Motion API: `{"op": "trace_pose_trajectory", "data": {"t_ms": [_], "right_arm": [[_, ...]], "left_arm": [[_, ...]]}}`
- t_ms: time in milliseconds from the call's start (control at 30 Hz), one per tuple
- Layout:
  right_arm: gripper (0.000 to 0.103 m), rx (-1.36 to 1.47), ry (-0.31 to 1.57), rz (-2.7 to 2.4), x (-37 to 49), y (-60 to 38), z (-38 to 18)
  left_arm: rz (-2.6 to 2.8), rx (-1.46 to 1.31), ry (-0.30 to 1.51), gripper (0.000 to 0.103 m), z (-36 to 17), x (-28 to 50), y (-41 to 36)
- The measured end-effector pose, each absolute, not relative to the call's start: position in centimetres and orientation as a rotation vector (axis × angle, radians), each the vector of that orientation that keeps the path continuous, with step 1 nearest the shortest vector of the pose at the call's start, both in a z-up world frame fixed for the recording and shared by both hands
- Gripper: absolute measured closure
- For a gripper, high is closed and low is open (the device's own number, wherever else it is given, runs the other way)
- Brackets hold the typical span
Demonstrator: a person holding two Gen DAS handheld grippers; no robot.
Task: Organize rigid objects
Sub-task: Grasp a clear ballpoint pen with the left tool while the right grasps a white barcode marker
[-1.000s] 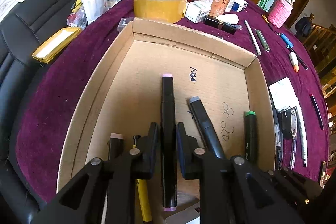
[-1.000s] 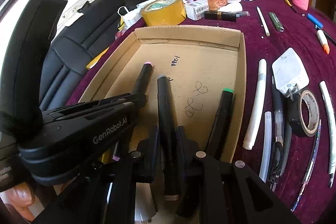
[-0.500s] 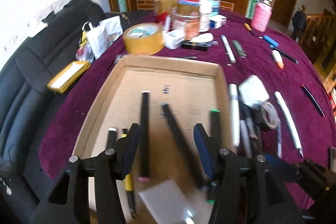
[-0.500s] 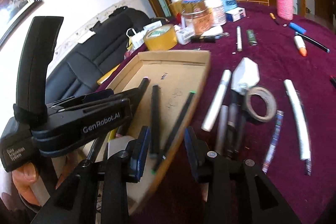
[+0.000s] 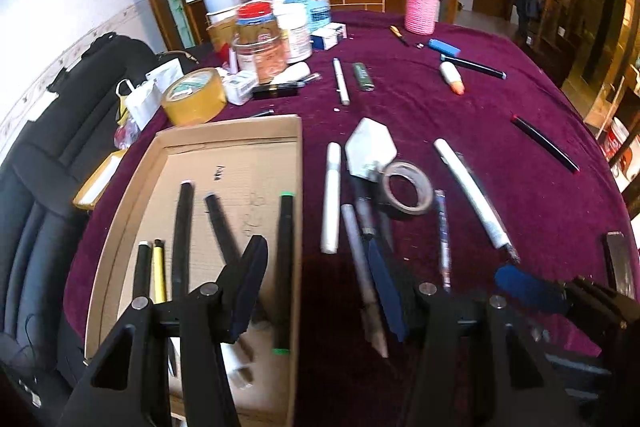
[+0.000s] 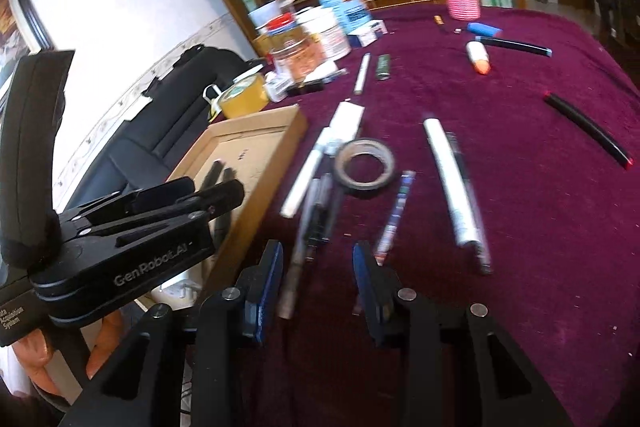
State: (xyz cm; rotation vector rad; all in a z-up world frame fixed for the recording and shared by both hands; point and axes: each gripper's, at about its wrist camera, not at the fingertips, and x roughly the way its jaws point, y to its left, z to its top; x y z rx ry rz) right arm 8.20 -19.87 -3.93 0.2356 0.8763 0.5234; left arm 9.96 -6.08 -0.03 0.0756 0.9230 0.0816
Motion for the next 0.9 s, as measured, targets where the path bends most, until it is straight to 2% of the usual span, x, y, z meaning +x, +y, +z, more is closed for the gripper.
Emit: {"op": "trace_pose_trajectory", "data": {"t_ms": [500, 700, 900], "right_arm": [[0.064, 0.317, 0.929, 0.400, 12.1, -26.2, -6.7], [0.075, 0.290, 0.949, 0.421, 14.5, -25.5, -7.2], [0.075, 0.254, 0.977, 0.400, 16.3, -24.6, -7.8]], "left_arm": [[-0.001, 0.039, 1.022, 0.049, -2.5, 10.3, -8.9], [-0.023, 0.038, 1.042, 0.049, -2.9, 10.6, -9.7], [-0.030, 0.033, 1.049, 0.049, -3.2, 10.8, -9.8]]}}
